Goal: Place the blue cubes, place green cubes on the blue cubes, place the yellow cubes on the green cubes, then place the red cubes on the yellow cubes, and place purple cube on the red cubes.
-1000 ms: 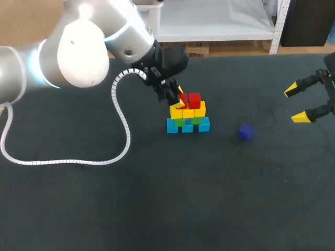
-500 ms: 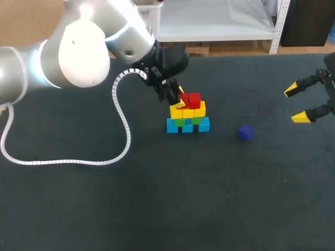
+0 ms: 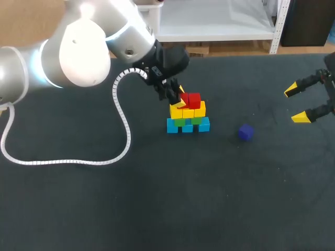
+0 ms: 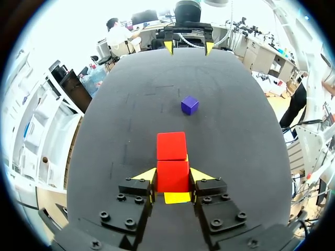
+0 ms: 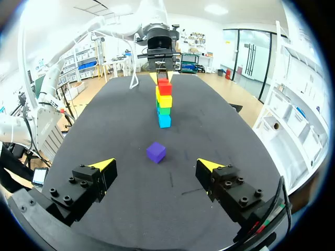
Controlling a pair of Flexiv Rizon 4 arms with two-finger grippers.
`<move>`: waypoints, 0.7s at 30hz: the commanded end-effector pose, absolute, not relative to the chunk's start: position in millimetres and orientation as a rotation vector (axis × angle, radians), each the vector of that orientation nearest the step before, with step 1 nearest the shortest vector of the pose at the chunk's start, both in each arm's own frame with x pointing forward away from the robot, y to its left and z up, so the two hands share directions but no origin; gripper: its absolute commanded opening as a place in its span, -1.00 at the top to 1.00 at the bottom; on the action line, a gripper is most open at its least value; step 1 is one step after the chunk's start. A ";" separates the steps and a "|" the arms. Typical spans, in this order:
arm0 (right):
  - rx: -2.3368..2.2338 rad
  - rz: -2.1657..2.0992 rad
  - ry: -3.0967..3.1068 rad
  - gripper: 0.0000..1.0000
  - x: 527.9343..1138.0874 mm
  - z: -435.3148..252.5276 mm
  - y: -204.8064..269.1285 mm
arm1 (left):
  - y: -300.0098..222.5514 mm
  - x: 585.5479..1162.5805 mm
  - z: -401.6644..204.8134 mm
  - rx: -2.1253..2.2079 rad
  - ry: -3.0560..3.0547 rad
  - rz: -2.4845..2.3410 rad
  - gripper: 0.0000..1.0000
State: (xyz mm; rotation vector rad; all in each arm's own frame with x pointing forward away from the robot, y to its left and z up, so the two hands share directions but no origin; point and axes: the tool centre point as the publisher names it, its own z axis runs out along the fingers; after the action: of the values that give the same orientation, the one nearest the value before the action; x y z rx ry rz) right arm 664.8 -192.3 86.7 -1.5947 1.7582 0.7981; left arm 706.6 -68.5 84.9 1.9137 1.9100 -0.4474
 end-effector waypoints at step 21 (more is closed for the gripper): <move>-1.594 0.798 1.757 -1.00 664.8 86.6 -192.3 | -70.2 710.0 81.9 1.922 1.928 -0.457 1.00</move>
State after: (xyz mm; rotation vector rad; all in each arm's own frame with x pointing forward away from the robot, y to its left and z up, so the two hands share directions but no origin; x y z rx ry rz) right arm 664.8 -192.3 86.7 -1.5947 1.7582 0.7981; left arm 706.4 -68.4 82.3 1.9162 1.9234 -0.4549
